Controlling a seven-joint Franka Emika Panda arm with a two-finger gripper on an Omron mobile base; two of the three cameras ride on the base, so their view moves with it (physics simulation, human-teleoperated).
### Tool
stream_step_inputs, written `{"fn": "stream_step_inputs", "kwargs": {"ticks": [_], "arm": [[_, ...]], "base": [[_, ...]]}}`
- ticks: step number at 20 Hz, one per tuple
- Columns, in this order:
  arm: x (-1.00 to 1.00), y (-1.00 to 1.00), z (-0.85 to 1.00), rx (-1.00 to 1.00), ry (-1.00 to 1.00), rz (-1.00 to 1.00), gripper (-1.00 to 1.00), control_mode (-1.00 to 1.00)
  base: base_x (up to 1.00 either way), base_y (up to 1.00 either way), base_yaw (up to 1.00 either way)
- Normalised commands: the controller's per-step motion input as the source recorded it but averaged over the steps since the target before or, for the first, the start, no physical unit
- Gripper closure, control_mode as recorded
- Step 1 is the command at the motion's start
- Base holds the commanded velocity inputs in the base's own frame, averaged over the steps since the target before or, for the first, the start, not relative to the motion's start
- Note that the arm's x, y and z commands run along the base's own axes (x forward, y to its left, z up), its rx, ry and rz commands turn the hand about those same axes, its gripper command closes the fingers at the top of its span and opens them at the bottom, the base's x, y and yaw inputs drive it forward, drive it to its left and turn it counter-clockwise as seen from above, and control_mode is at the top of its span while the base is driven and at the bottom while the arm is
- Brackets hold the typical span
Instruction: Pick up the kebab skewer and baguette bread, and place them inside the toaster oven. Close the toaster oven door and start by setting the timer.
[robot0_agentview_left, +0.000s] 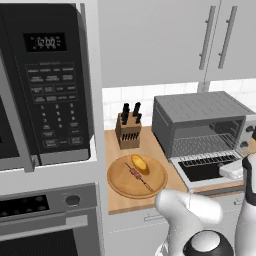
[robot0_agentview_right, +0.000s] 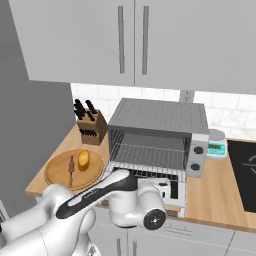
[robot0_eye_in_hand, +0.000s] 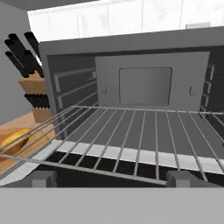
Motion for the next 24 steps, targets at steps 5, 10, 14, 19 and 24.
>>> {"fn": "stream_step_inputs", "kwargs": {"ticks": [5,10,14,19,24], "arm": [[-0.34,0.53,1.0,0.04,-0.05,0.0,-1.0,-1.0],[-0.03,0.99,0.92,0.0,0.13,0.0,-1.0,-1.0],[-0.28,1.0,0.5,0.0,0.24,0.0,-1.0,-1.0],[-0.59,0.85,0.18,0.0,0.2,0.0,-1.0,-1.0],[-0.26,0.88,0.0,0.0,0.31,0.0,-1.0,-1.0]], "base": [[0.0,0.0,0.0],[0.0,0.0,0.0],[0.0,0.0,0.0],[0.0,0.0,0.0],[0.0,0.0,0.0]]}}
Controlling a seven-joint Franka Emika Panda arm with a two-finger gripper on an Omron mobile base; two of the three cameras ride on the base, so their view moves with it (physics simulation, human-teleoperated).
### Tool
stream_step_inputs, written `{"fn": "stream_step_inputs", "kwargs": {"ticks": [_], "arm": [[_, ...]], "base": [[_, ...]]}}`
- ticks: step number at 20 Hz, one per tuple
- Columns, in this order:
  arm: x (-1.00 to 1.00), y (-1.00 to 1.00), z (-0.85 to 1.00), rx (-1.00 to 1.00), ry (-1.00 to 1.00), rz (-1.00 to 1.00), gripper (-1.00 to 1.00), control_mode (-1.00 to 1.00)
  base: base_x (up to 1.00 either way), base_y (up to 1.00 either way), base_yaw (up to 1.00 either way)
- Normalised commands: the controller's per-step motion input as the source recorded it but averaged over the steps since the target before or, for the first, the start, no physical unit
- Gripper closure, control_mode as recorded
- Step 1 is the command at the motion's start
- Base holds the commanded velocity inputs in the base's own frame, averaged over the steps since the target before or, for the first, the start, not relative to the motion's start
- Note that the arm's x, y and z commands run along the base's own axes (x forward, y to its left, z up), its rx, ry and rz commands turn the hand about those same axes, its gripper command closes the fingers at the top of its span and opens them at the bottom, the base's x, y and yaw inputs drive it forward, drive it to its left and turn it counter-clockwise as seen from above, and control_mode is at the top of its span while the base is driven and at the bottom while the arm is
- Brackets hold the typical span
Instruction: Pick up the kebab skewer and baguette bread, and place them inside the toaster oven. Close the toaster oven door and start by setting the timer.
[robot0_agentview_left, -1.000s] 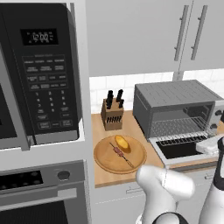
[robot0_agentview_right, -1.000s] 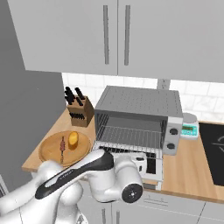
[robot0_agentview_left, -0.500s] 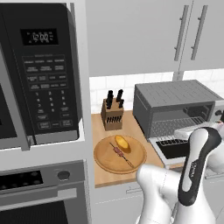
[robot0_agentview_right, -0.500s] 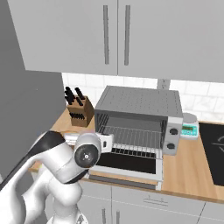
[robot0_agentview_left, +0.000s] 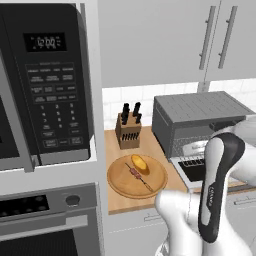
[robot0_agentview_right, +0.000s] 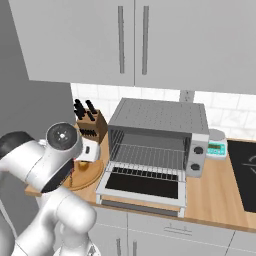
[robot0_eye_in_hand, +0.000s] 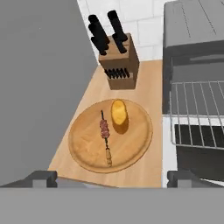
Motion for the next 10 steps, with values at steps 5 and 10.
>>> {"fn": "stream_step_inputs", "kwargs": {"ticks": [5,10], "arm": [[-0.09,0.89,-0.3,-0.09,0.24,0.0,-1.0,-1.0],[-0.07,0.52,-0.64,-0.18,0.14,0.05,-1.0,-1.0]], "base": [[0.0,0.0,0.0],[0.0,0.0,0.0]]}}
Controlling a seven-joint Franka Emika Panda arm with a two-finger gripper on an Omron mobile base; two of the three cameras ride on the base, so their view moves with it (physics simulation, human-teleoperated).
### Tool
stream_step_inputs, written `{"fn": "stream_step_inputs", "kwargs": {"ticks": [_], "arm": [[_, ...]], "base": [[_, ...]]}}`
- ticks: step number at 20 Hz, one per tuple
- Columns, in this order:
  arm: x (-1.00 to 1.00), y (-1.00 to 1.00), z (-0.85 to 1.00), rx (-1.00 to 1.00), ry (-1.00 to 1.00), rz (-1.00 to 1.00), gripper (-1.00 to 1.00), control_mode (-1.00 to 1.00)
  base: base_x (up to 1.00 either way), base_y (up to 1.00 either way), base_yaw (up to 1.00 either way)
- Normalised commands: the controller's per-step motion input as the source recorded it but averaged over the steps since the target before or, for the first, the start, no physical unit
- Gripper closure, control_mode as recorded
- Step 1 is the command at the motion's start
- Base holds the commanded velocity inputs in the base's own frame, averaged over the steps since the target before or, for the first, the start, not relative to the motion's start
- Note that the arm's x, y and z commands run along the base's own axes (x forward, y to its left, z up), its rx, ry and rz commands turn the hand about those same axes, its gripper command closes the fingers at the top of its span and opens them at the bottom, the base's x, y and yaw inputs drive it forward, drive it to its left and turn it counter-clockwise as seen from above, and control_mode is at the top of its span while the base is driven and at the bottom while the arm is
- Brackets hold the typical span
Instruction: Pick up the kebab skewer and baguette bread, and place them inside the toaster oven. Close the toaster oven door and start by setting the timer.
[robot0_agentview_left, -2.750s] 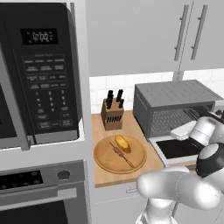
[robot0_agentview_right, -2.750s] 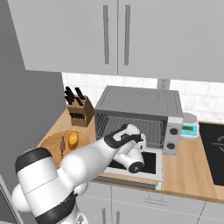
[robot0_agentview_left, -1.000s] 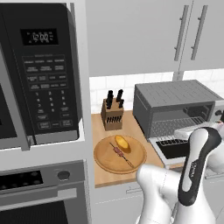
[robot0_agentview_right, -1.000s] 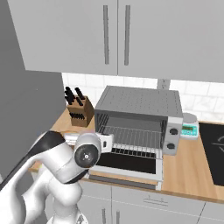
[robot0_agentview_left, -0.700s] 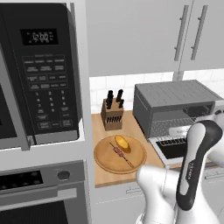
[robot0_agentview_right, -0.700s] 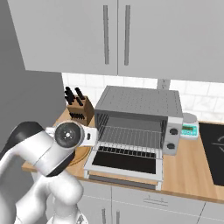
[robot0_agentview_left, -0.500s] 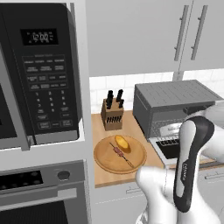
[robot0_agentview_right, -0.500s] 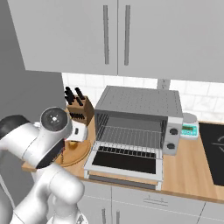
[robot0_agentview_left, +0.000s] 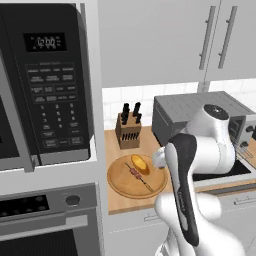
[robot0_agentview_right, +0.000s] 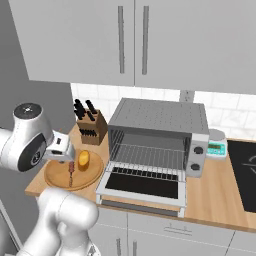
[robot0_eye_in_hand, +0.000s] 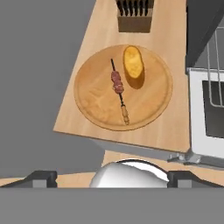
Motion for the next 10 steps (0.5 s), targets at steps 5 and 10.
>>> {"fn": "stream_step_inputs", "kwargs": {"ticks": [5,10], "arm": [[0.09,0.02,-0.65,-0.15,0.1,0.17,-1.0,-1.0],[0.19,0.0,-0.7,-0.14,0.0,0.15,-1.0,-1.0]], "base": [[0.0,0.0,0.0],[0.0,0.0,0.0]]}}
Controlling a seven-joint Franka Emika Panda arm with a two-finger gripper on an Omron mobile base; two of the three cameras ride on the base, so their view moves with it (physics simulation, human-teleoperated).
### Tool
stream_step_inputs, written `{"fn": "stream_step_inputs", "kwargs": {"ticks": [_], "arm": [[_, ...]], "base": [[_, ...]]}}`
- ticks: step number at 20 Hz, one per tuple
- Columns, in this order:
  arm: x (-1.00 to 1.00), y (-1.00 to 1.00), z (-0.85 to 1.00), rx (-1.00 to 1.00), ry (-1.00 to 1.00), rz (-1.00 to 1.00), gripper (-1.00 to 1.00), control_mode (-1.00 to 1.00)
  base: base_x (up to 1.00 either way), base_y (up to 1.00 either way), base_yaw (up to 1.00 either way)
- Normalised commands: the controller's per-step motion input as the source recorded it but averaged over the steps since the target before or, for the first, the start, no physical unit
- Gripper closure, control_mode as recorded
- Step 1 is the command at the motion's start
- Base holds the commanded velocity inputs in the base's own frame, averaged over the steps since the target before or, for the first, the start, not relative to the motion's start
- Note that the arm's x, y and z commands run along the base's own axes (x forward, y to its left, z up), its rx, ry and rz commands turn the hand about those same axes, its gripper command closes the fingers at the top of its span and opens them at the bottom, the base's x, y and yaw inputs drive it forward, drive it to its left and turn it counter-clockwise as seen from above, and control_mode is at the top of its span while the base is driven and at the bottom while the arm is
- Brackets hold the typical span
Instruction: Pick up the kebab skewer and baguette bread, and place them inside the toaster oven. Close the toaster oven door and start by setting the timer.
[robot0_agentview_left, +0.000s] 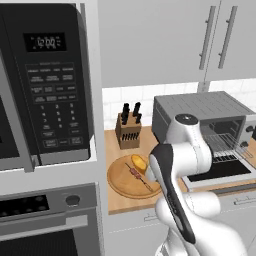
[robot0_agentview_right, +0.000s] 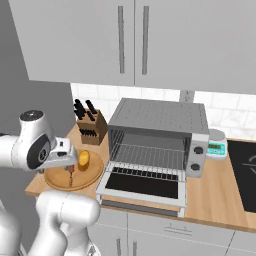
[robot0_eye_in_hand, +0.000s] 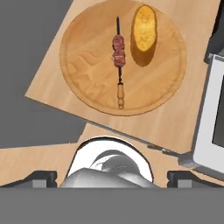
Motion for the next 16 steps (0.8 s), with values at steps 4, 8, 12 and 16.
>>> {"fn": "stream_step_inputs", "kwargs": {"ticks": [4,8,12,16], "arm": [[0.37,0.0,-0.57,-0.07,0.0,0.05,-1.0,-1.0],[0.17,0.0,-0.5,0.0,-0.07,0.0,-1.0,-1.0],[0.32,0.0,-0.58,0.0,-0.1,0.0,-1.0,-1.0],[0.43,0.0,-0.63,0.0,-0.03,0.0,-1.0,-1.0]], "base": [[0.0,0.0,0.0],[0.0,0.0,0.0],[0.0,0.0,0.0],[0.0,0.0,0.0]]}}
